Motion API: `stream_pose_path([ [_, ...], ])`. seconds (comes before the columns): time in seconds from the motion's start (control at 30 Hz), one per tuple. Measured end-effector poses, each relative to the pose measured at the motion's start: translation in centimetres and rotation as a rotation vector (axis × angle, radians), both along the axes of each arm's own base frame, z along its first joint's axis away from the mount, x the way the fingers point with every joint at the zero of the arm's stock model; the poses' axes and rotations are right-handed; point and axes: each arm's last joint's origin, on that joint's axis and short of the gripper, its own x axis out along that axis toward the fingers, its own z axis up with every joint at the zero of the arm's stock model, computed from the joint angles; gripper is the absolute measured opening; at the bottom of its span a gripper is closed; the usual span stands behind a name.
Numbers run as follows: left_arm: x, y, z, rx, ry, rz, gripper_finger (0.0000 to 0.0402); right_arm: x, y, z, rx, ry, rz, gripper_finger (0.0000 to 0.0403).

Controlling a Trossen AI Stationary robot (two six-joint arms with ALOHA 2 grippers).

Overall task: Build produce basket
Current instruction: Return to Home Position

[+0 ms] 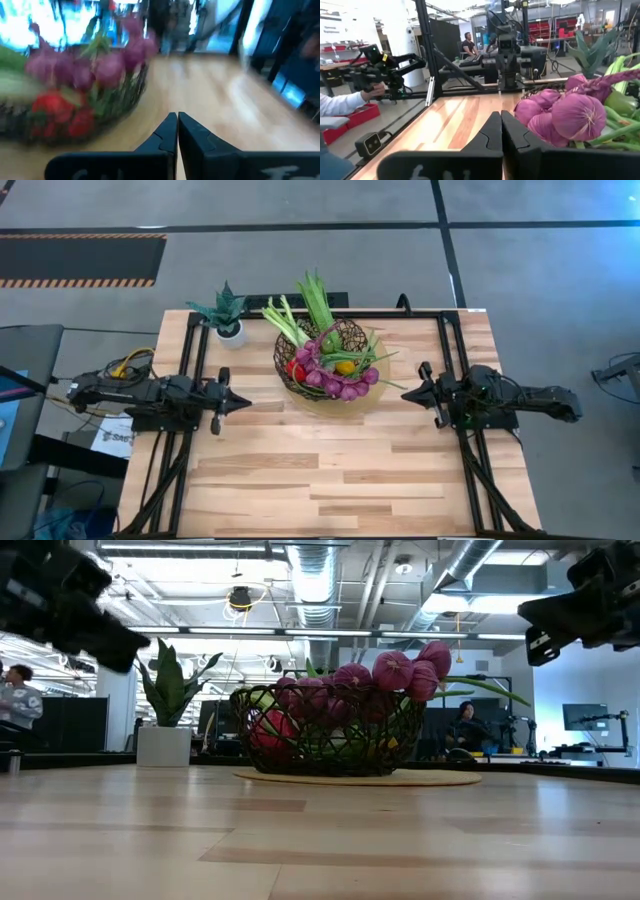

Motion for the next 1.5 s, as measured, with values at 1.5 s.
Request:
stream_pose_path([
  [1.5,-0.48,-0.07,0.43,0.053,-0.057,-0.048,0.0000,0.13,-0.60,-0.65,0.283,0.072,-0.167,0.0006],
])
